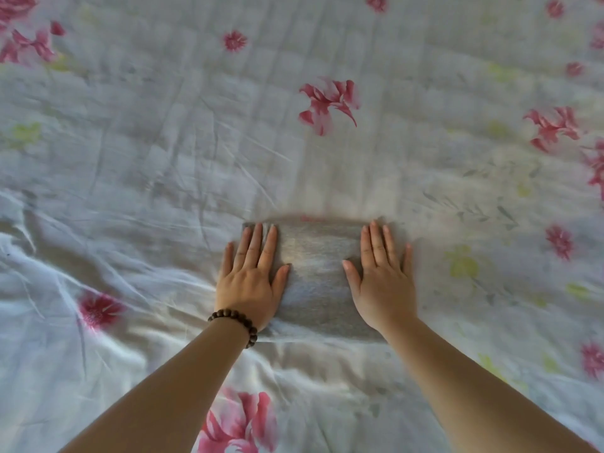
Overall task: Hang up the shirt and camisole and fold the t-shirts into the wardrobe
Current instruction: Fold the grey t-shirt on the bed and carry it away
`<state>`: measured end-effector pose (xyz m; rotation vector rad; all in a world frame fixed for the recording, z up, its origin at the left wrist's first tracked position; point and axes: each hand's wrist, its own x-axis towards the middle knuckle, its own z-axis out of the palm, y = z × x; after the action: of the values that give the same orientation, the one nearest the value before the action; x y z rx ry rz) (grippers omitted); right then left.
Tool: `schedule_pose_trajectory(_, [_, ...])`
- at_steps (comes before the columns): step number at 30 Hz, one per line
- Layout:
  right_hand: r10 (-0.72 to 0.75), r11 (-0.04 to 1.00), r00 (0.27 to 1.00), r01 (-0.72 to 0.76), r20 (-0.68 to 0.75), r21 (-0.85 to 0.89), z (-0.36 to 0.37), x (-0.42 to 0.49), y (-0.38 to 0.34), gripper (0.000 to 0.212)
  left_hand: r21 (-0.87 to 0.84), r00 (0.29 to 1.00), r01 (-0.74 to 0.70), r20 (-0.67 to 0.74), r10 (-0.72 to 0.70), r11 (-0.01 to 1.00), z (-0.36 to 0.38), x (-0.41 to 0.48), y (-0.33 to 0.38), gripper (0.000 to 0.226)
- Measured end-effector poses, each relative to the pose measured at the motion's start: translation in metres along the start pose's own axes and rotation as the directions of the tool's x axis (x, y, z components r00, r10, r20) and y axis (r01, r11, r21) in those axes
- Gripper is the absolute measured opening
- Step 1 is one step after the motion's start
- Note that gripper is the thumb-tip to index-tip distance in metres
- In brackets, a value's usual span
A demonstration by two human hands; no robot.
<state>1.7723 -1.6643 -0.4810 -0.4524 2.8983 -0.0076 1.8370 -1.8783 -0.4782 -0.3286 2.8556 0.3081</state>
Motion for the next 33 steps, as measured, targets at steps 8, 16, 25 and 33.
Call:
schedule_pose_trajectory(8, [-0.198,0.975,0.961,0.213,-0.191,0.058,-0.003,-0.035,-0.053,0.056,0.028,0.984,-0.136,-0.112,0.138,0.990,0.007,-0.036,0.052,0.056])
schedule_pose_trajectory(16, [-0.057,0.998,0.993,0.057,-0.105,0.000,0.008,-0.045,-0.013,0.063,0.056,0.990,-0.125,-0.054,0.128,0.991,0.021,-0.043,0.014,0.065])
schedule_pose_trajectory(25, [-0.074,0.863,0.996,0.085,-0.042,0.497,-0.030,-0.031,0.013,0.054,-0.631,0.987,0.069,-0.068,-0.144,0.773,-0.045,-0.033,0.001,0.060])
schedule_pose_trajectory(33, [0.193,0.001,0.624,-0.772,0.758,0.635,-0.091,0.010,0.048,0.024,-0.689,0.639,0.694,0.723,-0.262,-0.209,-0.100,0.010,-0.049,0.051])
